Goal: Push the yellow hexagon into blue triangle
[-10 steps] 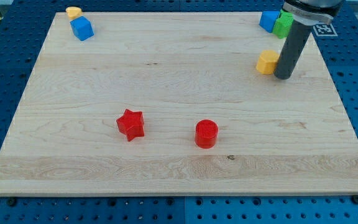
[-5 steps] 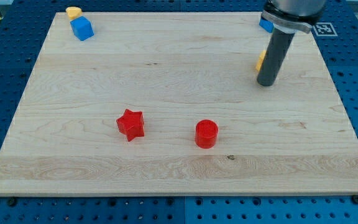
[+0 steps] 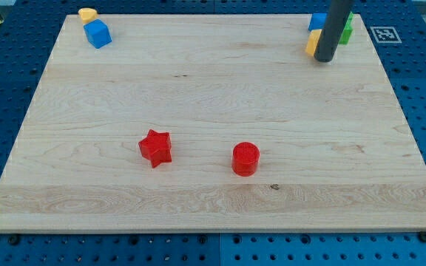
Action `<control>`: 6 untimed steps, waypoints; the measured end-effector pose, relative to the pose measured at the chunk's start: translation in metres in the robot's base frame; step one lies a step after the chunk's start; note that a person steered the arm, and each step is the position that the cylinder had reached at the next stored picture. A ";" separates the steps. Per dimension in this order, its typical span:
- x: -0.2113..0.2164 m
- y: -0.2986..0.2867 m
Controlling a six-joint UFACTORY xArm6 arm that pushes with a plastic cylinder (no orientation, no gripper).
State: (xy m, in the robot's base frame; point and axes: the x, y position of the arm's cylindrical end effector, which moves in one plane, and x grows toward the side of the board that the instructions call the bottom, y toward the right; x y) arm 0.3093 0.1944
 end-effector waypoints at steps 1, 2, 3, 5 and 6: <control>-0.004 0.000; -0.012 0.005; -0.014 0.009; -0.016 0.018; -0.014 0.015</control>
